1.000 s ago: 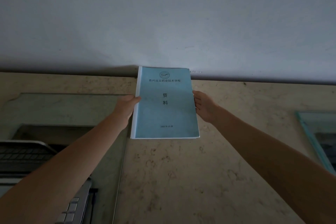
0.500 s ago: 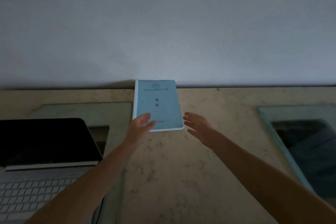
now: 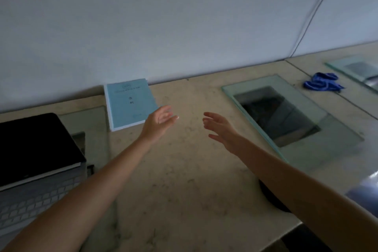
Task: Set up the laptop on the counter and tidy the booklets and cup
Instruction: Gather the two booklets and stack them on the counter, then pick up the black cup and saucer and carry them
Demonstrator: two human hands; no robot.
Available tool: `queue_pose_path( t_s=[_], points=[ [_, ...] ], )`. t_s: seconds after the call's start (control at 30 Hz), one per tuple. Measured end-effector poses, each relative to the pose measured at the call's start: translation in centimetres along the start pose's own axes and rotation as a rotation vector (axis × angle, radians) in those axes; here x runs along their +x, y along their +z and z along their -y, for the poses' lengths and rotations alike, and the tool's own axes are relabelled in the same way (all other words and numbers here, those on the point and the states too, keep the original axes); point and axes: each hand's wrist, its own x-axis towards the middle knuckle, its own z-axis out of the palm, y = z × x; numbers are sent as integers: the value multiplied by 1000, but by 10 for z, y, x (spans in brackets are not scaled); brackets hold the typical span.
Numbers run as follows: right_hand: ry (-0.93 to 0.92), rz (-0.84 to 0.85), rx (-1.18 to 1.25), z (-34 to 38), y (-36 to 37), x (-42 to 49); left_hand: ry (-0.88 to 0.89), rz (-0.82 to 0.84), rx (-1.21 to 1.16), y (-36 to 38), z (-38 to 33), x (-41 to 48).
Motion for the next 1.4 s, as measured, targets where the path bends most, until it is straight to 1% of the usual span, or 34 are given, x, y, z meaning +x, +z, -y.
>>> queue_pose_path(
  t_s=[0.07,0.2,0.33,0.47,0.6,0.77,0.87,0.97,1.07,1.17,1.27,1.33,1.4],
  points=[
    [-29,-64,-12,-12,-24,-19,-5,79,-35,27,1,-8],
    [-63,-229,-87,-41,-77,-59,18,252,1,83,0,-28],
    [-63,-380,-206,-68,-136,-90,119,351,165,137,-1,-45],
    [-45,-443,-353,-93,-191,-115,181,419,306,190,-5,-54],
    [-12,-458,-434,-119,-234,-127,145,508,374,241,-5,-61],
    [72,-434,-466,-163,-265,-132,35,607,460,292,4,-59],
    [153,-396,-425,-186,-275,-129,-32,645,479,315,12,-55],
    [250,-355,-321,-199,-278,-126,-128,641,504,331,22,-49],
    [322,-277,-145,-205,-280,-124,-173,628,496,337,28,-41],
    [328,-214,-21,-206,-283,-122,-171,714,465,336,32,-35],
    [334,-185,103,-208,-284,-119,-170,761,424,334,32,-32],
    [333,-158,101,-206,-284,-117,-187,779,366,333,31,-31],
    [340,-137,44,-203,-282,-112,-194,771,359,333,32,-32]
  ],
)
